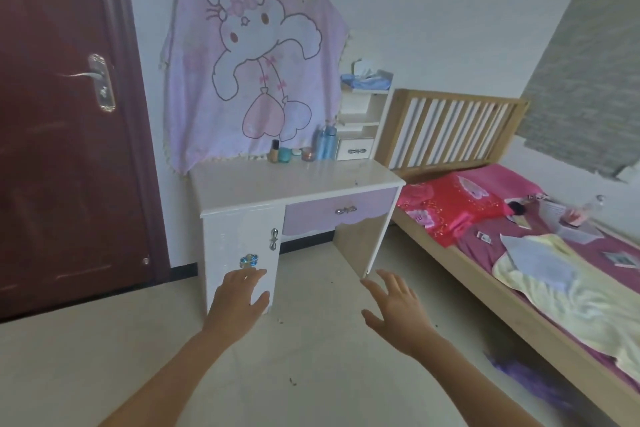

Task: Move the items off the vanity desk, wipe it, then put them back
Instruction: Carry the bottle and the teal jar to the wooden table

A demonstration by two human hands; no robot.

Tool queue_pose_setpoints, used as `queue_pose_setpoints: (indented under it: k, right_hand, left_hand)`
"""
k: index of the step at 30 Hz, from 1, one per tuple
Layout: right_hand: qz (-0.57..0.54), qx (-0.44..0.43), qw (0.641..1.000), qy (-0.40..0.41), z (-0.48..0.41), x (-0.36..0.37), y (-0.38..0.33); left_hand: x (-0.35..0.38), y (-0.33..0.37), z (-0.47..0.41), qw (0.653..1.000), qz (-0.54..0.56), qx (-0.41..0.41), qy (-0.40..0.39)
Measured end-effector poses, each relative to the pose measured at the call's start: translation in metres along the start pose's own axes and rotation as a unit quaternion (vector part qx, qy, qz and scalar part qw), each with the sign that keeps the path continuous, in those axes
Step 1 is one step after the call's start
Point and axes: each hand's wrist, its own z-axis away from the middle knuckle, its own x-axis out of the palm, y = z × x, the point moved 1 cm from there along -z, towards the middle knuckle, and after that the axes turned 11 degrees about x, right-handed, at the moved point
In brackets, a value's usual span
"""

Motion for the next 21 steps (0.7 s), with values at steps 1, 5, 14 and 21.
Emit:
queue_pose_setpoints:
  k: [1, 5, 14, 21]
  right_hand:
    - [-0.007, 0.007, 1.000, -0.001, -0.013, 0.000, 0.009]
    - [-0.018, 0.038, 0.999, -0.023, -0.055, 0.009, 0.044]
    - [-0.050, 0.025, 0.998, -0.031, -0.175, 0.030, 0.119]
    - [-0.078, -0.062, 0.995, 0.020, -0.303, 0.003, 0.162]
  left_hand:
    - [0.007, -0.002, -0.016, 1.000, 0.001, 0.002, -0.004]
    - [0.032, 0.004, -0.070, 1.000, 0.008, -0.010, -0.018]
    - [0.100, 0.005, -0.177, 0.999, 0.010, -0.028, -0.039]
    - [0.117, 0.021, -0.283, 0.996, -0.012, -0.054, 0.064]
